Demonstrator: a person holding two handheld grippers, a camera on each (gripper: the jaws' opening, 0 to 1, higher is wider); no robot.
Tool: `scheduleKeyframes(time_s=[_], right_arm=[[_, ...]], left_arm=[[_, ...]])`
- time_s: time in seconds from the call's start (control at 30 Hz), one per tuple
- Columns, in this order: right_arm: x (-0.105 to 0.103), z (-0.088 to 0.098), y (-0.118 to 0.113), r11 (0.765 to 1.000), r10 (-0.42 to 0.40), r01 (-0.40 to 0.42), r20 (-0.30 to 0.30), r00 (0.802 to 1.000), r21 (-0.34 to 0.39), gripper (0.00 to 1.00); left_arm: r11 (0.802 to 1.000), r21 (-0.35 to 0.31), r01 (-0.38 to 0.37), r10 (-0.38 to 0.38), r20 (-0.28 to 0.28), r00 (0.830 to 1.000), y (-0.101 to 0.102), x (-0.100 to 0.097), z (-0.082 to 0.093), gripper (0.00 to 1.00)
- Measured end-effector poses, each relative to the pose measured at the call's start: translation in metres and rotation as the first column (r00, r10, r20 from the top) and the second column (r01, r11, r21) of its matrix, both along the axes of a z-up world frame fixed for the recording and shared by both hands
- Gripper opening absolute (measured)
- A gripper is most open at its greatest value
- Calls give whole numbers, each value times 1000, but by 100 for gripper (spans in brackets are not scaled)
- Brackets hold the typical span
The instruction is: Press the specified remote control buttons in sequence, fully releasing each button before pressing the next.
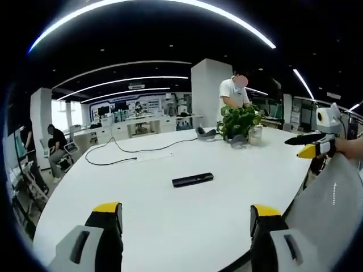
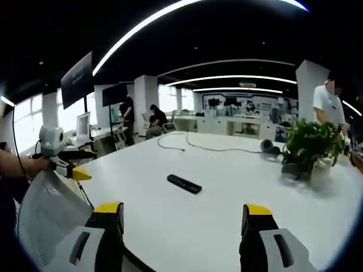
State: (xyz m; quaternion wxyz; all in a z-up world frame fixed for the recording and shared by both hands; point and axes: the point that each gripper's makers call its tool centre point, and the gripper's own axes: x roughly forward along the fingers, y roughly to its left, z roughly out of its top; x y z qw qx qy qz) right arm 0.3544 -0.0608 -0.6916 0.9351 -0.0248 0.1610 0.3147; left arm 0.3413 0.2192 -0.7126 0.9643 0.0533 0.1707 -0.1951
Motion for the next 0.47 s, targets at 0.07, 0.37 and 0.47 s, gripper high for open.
scheduleKeyframes(time_s=[0.07, 0.37, 0.47], right_arm=[[1, -6, -1, 1000, -11, 10, -26, 1000, -11, 84], [0, -8, -3, 998, -15, 13, -27, 1000, -54, 84], [0, -10, -2, 998, -12, 9, -40, 999, -54, 84]], left_arm=[[1000, -19, -11, 11, 1, 1000, 3, 1, 1, 97], [1000, -25, 2, -2, -1, 1000, -1, 0, 2, 96], [1000, -11, 12, -12, 1, 1000, -3, -1, 3, 96]])
